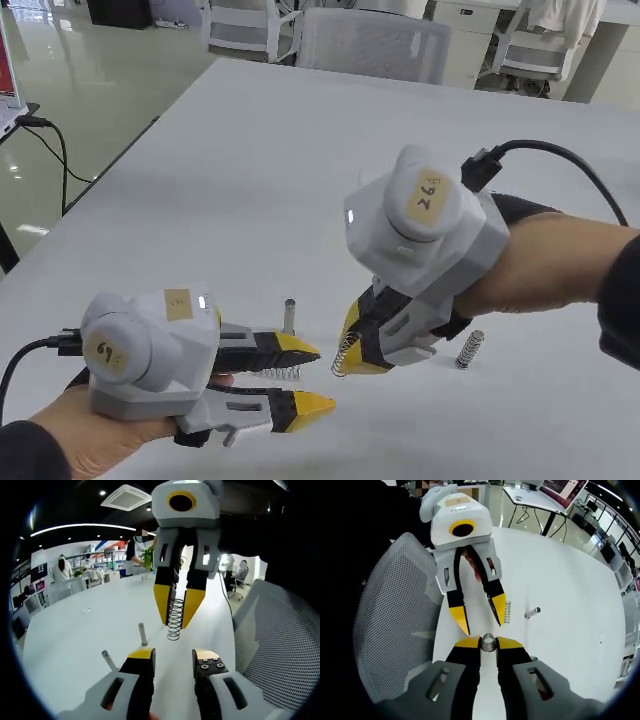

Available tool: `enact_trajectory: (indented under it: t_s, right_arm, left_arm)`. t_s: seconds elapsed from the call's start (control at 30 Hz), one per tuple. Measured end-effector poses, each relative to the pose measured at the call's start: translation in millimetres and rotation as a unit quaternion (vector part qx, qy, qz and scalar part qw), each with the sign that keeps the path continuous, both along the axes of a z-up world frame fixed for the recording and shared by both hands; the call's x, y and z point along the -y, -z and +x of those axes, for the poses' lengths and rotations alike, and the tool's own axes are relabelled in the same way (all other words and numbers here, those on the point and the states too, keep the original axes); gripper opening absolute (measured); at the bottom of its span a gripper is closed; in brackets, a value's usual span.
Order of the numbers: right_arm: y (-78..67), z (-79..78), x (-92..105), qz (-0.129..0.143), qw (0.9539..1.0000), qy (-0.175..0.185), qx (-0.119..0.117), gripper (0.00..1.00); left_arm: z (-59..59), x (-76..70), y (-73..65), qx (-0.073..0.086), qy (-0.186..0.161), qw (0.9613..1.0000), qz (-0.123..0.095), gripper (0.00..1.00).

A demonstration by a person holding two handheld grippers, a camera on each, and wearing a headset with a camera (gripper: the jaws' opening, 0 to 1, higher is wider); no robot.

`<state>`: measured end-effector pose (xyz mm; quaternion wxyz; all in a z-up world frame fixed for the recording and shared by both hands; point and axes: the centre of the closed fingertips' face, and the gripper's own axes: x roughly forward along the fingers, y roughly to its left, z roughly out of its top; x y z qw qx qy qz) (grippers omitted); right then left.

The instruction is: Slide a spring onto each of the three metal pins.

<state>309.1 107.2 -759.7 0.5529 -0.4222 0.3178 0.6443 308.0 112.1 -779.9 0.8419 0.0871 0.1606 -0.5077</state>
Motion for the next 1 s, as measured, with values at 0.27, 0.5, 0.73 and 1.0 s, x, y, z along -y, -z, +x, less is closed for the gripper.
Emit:
enact_trajectory:
  t_s: [0.27,0.5,0.73,1.0]
  right_arm:
    - [-4.7,11.3,7.5,0.0,0.9999,0.015,0.006,0.13]
    - [-8.2,20.5,13.0,-0.001,0.9996,0.026,0.01,0.13]
    - [-13.2,30.1,18.5,-0.004,0.9993,0.034,0.016,0.13]
    - [-16.5,40.0,25.2,-0.008,0.9987,0.045,0.021,0.13]
  left_arm:
    - [4.2,-12.7,4.2,-0.002,-0.019,0.9998,0.003,0.34]
    - [7.0,-23.9,6.0,-0.005,-0.037,0.9993,0.0,0.39]
    - [9.7,-32.7,8.1,-0.006,-0.052,0.9986,0.0,0.44]
    - [11.8,-43.0,10.9,-0.007,-0.067,0.9977,0.002,0.49]
